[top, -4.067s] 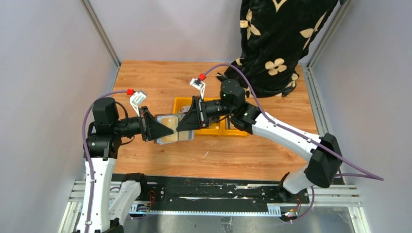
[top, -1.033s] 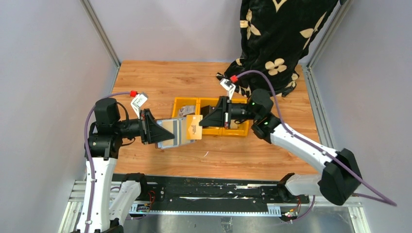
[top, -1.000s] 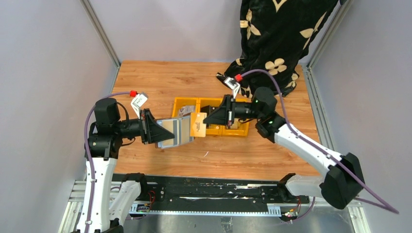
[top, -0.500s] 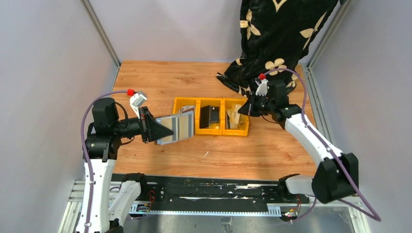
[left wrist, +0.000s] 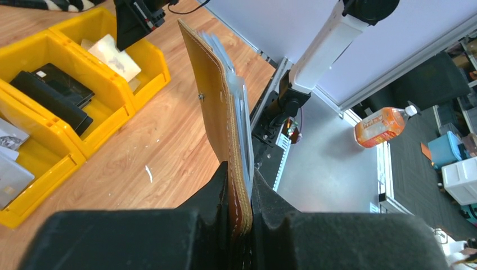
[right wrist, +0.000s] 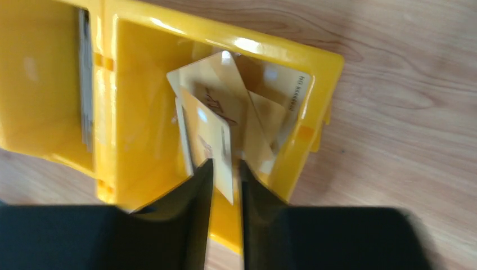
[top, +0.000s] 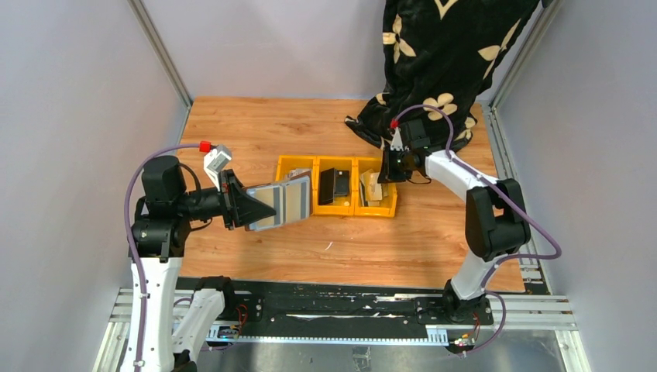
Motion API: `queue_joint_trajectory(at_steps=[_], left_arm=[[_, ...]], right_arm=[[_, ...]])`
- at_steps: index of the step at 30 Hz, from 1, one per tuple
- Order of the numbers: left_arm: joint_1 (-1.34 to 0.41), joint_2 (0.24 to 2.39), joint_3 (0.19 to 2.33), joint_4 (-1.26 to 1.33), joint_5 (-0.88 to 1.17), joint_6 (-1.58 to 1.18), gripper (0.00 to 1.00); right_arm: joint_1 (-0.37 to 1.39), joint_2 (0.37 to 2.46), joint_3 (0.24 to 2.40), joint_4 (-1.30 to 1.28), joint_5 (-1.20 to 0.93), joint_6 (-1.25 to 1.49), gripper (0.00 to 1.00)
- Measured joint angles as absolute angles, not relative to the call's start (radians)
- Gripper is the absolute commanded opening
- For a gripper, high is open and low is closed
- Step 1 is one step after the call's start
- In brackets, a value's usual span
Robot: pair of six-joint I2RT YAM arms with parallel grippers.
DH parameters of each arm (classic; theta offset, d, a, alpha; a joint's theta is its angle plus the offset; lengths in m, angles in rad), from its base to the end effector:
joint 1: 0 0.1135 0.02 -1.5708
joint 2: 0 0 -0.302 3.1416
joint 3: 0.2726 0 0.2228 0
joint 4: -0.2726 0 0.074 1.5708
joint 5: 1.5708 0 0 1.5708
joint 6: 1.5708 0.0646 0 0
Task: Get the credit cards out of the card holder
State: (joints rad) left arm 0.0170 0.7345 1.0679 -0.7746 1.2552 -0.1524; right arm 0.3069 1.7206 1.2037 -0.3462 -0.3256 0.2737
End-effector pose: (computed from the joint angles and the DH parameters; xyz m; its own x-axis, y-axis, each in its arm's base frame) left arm 0.0651 -0.0603 0.4026 -0.5517 -0.0565 -0.8321 0.7795 0.3201 -0.5385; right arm 0.3457 0.1312 0.2555 -0.8283 0.0061 -0.5602 -0.2706 0.8711 0.4097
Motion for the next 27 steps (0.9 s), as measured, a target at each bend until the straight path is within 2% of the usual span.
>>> queue_joint_trajectory(at_steps=[5,8,13,18,26,27], left_arm=[[0.017,0.729,1.079,-0.774,1.278,-0.152,0.09],[0.017,0.727,1.084,-0.774,1.293,-0.152,0.09],[0.017,0.721,1.096,-0.774,1.311,-0.152,0.09],[0.017,0.713,1.116,-0.773,1.336,-0.152,0.09],[0.017,0.711,1.127,-0.773,1.353,-0.154,0.08],[0.017,0.71,1.13,-0.773,1.354,-0.155,0.08]], right_arm=[[0.361,1.66,1.205,-0.367,-0.235,0.268,0.58],[0.413,1.536,1.204,-0.344,-0.255,0.279,0.7],[0.446,1.304,1.176,-0.157,-0.464,0.365,0.72],[0.55,1.13,1.0,0.247,-0.742,0.536,0.76],[0.727,1.155,0.9,0.559,-0.892,0.693,0.76],[0.733,1.161,0.893,0.606,-0.897,0.72,0.73]])
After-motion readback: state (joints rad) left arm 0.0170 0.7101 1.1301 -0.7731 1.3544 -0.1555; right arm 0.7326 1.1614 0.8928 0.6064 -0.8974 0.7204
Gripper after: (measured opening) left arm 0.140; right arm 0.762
